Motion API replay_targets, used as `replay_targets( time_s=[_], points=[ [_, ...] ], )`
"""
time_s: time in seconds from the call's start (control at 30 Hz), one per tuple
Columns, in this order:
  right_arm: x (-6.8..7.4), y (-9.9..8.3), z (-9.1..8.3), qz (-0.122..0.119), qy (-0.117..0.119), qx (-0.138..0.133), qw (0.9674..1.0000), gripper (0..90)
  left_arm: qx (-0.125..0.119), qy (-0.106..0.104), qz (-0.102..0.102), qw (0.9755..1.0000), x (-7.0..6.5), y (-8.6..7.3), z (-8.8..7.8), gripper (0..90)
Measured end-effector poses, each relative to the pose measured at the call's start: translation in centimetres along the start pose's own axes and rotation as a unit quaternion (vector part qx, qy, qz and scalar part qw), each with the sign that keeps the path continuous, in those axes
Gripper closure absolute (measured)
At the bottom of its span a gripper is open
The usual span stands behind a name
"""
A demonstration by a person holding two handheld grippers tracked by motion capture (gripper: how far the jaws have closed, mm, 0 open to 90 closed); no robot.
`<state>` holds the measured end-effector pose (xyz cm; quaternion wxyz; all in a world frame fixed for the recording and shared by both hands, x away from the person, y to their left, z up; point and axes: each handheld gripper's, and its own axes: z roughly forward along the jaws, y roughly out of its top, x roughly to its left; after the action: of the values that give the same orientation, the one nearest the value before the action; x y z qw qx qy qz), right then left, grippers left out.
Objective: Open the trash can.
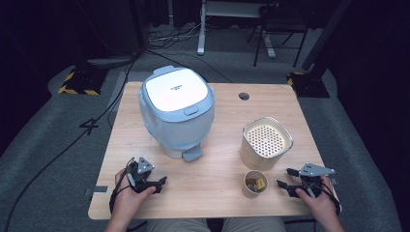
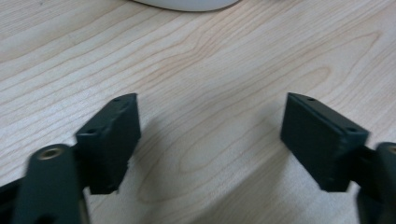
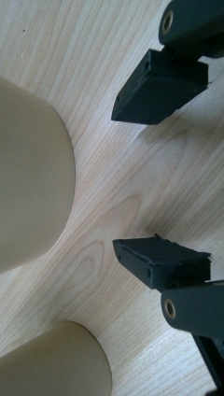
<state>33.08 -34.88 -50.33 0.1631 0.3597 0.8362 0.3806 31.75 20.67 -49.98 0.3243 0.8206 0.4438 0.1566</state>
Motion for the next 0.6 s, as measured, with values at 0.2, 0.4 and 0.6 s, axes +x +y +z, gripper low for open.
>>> replay_targets(
  time_s=[0.2,0.4,0.6],
  points=[
    [0.0,0.0,0.0,-0.002,0.001,0.0,1.0,32.3,0.008,-0.021,0.015,0.9996,-0.2,0.1,-1.0,31.3],
    [0.0,0.0,0.0,-0.002,0.0,0.0,1.0,32.3,-0.001,-0.029,0.028,0.9992,-0.1,0.6,-2.6,33.1],
    [0.0,0.0,0.0,-0.002,0.001,0.0,1.0,32.3,-0.026,-0.037,0.024,0.9987,-0.1,1.6,-4.2,34.0]
  ],
)
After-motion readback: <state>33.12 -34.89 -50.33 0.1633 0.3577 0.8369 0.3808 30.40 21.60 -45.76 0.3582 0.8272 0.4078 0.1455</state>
